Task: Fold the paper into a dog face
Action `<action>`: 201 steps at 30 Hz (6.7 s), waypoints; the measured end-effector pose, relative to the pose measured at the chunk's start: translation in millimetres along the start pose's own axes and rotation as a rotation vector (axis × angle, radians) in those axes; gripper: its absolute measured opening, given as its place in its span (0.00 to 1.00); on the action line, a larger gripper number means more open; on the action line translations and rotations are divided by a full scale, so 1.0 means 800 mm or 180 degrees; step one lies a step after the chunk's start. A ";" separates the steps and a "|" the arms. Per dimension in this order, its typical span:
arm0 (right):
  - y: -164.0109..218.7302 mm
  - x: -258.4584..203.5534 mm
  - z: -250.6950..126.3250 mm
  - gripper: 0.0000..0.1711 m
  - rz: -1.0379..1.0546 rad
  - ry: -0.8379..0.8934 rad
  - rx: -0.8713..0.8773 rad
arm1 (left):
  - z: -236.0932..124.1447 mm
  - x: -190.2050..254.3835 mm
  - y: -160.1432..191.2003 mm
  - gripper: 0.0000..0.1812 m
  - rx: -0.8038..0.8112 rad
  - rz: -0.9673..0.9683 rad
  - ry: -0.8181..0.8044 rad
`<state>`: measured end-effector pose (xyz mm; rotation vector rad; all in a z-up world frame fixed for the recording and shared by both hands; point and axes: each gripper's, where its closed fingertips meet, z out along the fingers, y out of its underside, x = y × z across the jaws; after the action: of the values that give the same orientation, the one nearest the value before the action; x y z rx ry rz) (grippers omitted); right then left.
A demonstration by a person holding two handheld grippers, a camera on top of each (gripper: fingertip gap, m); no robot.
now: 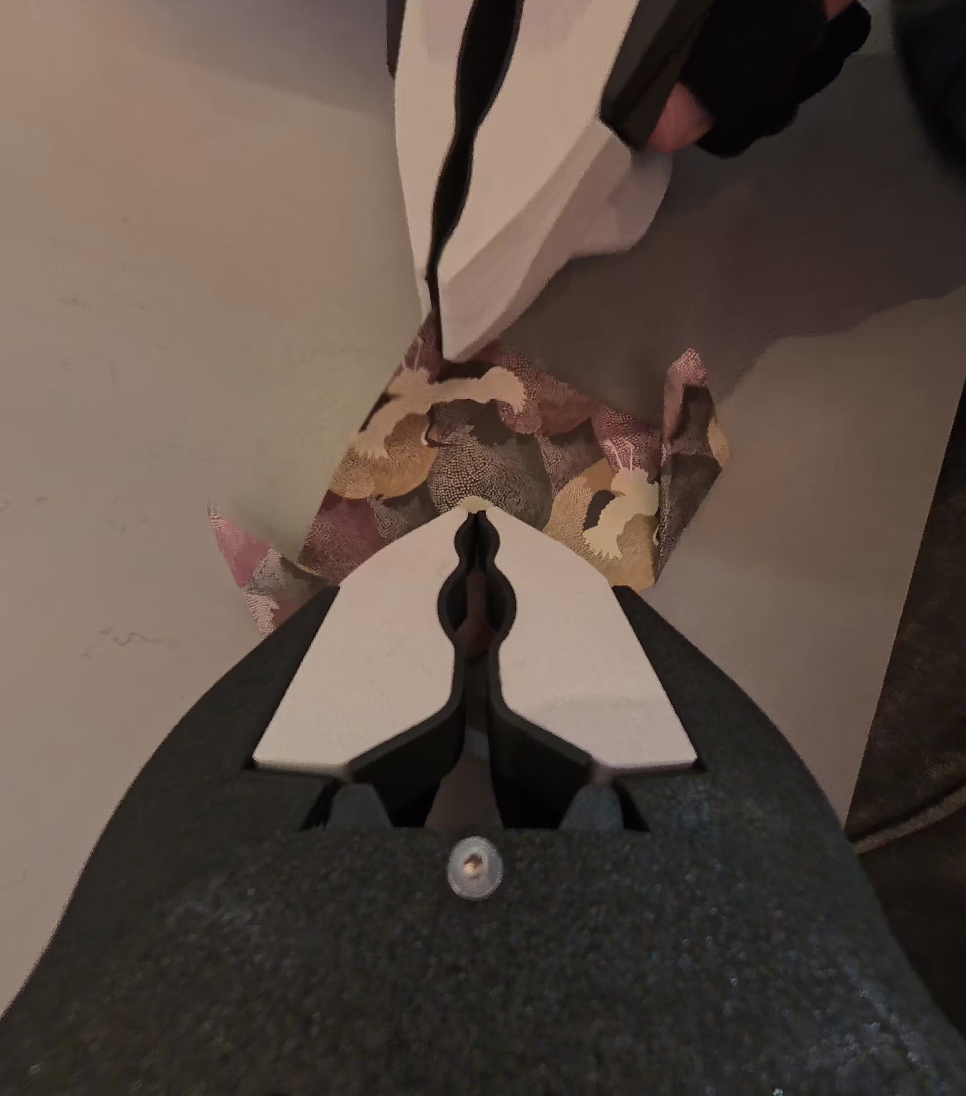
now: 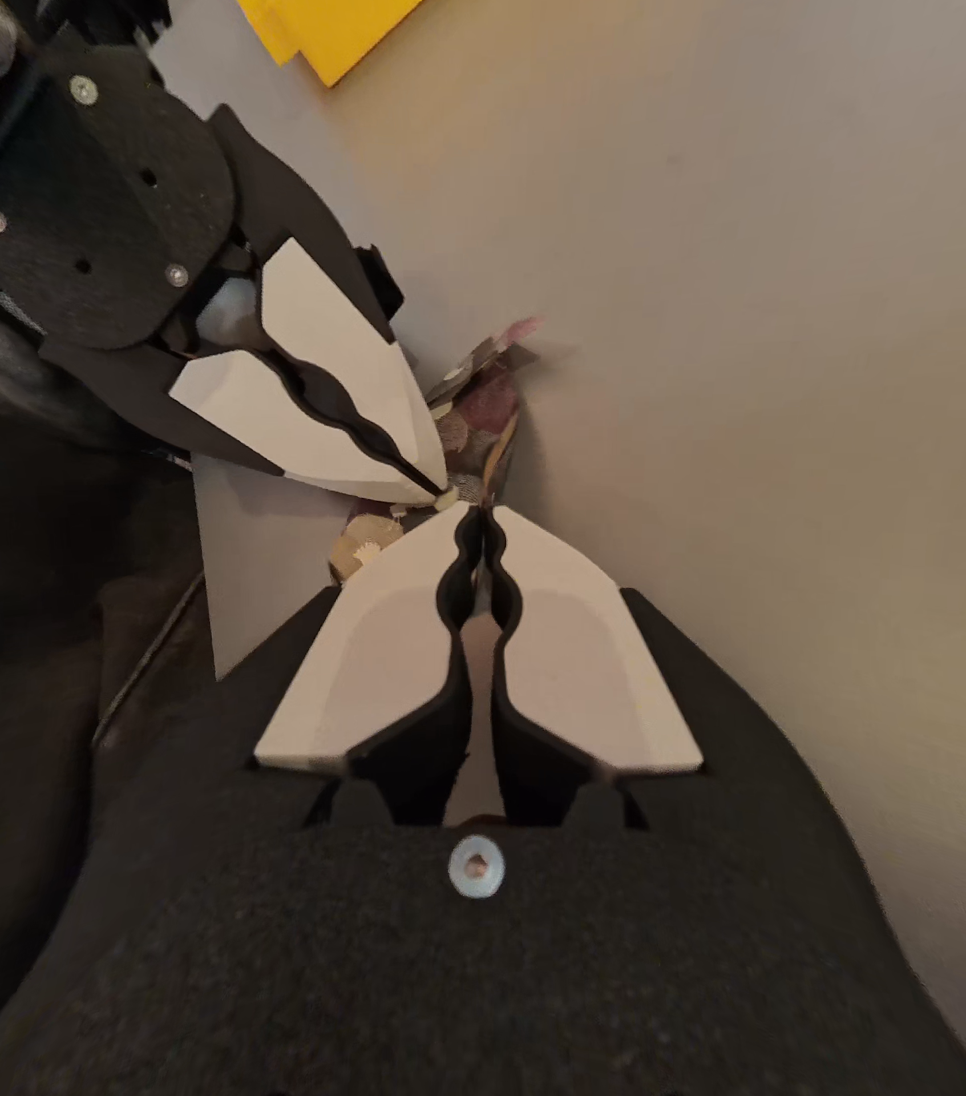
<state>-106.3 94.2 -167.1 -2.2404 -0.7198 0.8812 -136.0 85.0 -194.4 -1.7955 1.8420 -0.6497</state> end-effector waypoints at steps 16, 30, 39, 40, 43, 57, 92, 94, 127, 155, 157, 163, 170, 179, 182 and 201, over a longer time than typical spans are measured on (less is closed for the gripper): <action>0.021 -0.016 0.041 0.00 -0.0480 0.0339 -0.0653 | 0.000 0.000 0.000 0.00 -0.0009 0.0019 -0.0035; 0.022 -0.015 0.042 0.00 -0.0609 0.0478 -0.0689 | -0.009 -0.005 0.003 0.04 -0.0091 -0.0080 -0.0045; 0.022 -0.016 0.042 0.00 -0.0758 0.0509 -0.0647 | -0.012 -0.025 -0.018 0.00 0.0002 -0.0081 -0.0206; 0.022 -0.016 0.042 0.00 -0.0747 0.0504 -0.0651 | -0.010 -0.028 -0.020 0.00 -0.0017 -0.0059 -0.0237; 0.023 -0.018 0.042 0.02 -0.0792 0.0512 -0.0666 | 0.001 -0.027 -0.024 0.00 -0.0099 -0.0037 -0.0181; 0.026 -0.030 0.040 0.09 -0.0643 0.0284 -0.0502 | 0.012 -0.029 -0.012 0.00 -0.0282 -0.0093 -0.0217; 0.008 0.019 0.037 0.00 -0.1011 0.0985 -0.0371 | 0.018 -0.043 -0.021 0.00 -0.0040 -0.0596 -0.0287; 0.009 0.019 0.037 0.00 -0.1028 0.1005 -0.0371 | 0.017 -0.046 -0.020 0.00 -0.0059 -0.0525 -0.0393; 0.015 0.013 0.033 0.00 -0.1247 0.1329 -0.0425 | 0.016 -0.034 -0.018 0.00 0.0024 -0.0574 -0.0381; 0.049 -0.008 0.008 0.00 -0.0702 0.1628 -0.0490 | 0.016 -0.033 -0.017 0.00 0.0002 -0.0427 -0.0484; 0.051 -0.010 0.007 0.00 -0.0691 0.1644 -0.0488 | 0.016 -0.033 -0.017 0.00 0.0011 -0.0449 -0.0457; 0.056 -0.014 0.004 0.00 -0.0704 0.1665 -0.0553 | 0.015 -0.032 -0.016 0.00 0.0001 -0.0435 -0.0472; 0.058 -0.016 0.002 0.00 -0.0681 0.1591 -0.0577 | 0.015 -0.032 -0.016 0.00 0.0015 -0.0438 -0.0489; 0.059 -0.021 -0.005 0.00 -0.0897 0.1549 -0.0512 | 0.015 -0.032 -0.017 0.00 0.0021 -0.0259 -0.0528; 0.035 -0.034 -0.006 0.00 -0.1211 0.1373 -0.0138 | 0.014 -0.031 -0.016 0.00 -0.0053 0.0159 -0.0439; 0.018 -0.012 0.046 0.00 -0.1832 0.0427 -0.0860 | -0.015 0.104 0.008 0.00 0.0108 -0.0094 0.0109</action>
<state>-135.8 90.8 -195.1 -2.1032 -1.3901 0.3639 -150.4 1.7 -190.2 -1.8036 1.8189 -0.7226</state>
